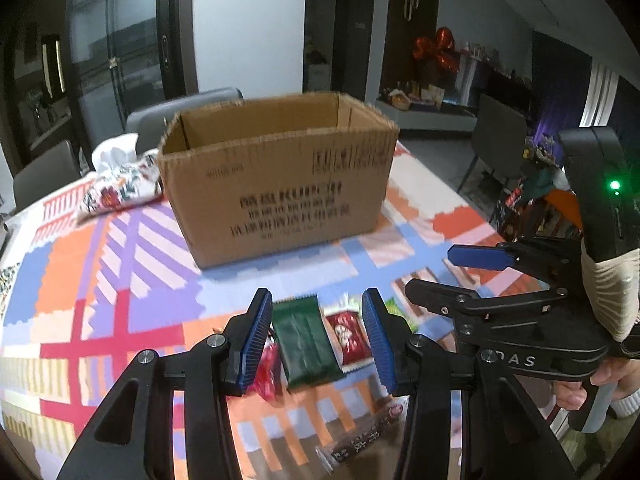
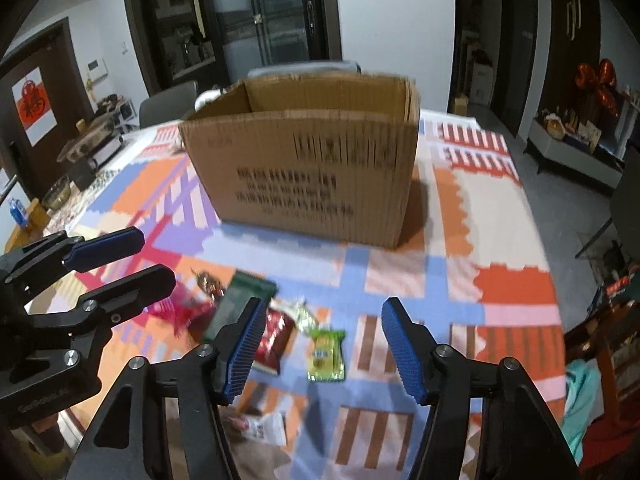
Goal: Organize snacks
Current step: 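Move both open tools back to the remaining snacks, then grasp the red wrapped snack with the left tool while the right grasps the yellow-green packet, then lift both held snacks and carry them over the cardboard box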
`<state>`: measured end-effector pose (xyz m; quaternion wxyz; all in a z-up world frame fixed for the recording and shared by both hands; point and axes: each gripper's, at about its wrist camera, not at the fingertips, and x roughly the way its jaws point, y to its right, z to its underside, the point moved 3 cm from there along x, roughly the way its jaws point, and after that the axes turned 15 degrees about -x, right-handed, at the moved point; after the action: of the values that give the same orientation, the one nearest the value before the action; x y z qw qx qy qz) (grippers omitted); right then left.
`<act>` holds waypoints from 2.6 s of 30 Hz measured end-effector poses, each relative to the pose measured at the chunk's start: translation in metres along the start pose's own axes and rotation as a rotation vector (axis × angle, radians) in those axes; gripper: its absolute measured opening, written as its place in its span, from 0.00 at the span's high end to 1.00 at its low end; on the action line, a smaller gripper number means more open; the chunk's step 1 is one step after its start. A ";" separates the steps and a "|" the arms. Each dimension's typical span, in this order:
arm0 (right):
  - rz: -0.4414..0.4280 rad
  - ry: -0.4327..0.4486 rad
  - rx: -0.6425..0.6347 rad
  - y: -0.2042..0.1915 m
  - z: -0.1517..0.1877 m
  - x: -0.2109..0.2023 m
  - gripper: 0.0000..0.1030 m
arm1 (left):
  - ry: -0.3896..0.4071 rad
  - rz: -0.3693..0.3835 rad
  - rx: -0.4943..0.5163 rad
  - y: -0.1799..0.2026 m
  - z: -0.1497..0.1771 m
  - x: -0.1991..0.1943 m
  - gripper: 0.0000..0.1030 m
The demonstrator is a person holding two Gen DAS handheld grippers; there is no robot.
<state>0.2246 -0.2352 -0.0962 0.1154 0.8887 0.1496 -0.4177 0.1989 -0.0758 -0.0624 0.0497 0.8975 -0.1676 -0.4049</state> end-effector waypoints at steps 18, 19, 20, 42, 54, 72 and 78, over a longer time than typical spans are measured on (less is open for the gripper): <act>-0.072 -0.161 0.025 -0.004 0.030 0.067 0.61 | -0.129 -0.003 -0.016 -0.007 0.028 0.039 0.56; -0.072 -0.168 0.029 -0.004 0.031 0.069 0.62 | -0.134 -0.002 -0.016 -0.007 0.029 0.040 0.56; -0.075 -0.171 0.030 -0.004 0.031 0.071 0.64 | -0.138 -0.002 -0.015 -0.007 0.030 0.041 0.56; -0.042 -0.097 0.124 0.020 0.037 0.049 0.78 | -0.258 0.056 -0.070 0.009 0.034 0.083 0.67; -0.062 -0.077 0.150 0.022 0.044 0.044 0.78 | -0.291 -0.035 -0.054 0.016 0.040 0.107 0.76; -0.079 -0.034 0.130 0.010 0.028 0.026 0.78 | -0.161 -0.003 -0.087 0.008 0.016 0.061 0.79; -0.072 0.009 0.108 0.003 0.011 0.009 0.78 | -0.097 0.011 -0.102 0.002 -0.002 0.036 0.79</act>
<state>0.2233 -0.2401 -0.1095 0.0514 0.8895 0.1593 -0.4252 0.2221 -0.0902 -0.0867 0.0893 0.8722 -0.1537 -0.4557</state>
